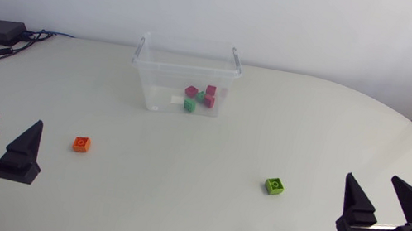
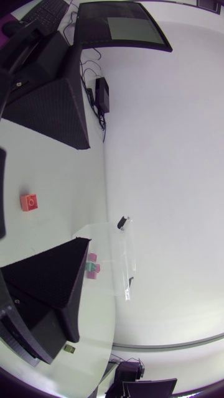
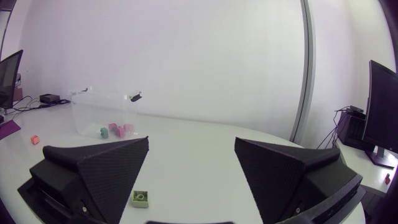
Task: Place the duplo bricks in the container
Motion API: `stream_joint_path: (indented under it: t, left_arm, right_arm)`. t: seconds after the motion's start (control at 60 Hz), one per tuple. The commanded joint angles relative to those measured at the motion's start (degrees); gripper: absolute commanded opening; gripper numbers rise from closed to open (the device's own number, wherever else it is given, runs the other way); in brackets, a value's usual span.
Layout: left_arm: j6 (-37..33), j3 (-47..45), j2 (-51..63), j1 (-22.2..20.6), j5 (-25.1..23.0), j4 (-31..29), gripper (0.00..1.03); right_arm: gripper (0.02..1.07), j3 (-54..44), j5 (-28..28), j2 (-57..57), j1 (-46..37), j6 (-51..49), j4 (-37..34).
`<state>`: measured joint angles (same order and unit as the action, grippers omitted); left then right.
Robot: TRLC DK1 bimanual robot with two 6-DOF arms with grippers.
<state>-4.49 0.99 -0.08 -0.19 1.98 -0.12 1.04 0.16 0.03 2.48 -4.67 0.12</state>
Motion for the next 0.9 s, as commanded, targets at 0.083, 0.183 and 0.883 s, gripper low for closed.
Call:
stream_joint_path:
  t: [0.083,0.183,0.883]
  left_arm:
    - [0.80,-0.73,-0.80,-0.25,0.39,-0.06,0.99]
    - [0.71,0.85,-0.71,0.27,0.39,-1.55,0.99]
    - [6.07,39.17,35.06,2.38,0.75,-29.94,0.99]
  right_arm:
    - [1.02,-0.95,0.01,-0.38,0.16,0.98,-0.30]
    - [1.02,-0.16,0.28,-0.38,-0.02,0.98,-0.65]
    - [1.02,32.54,-0.25,28.62,0.68,1.59,-18.40]
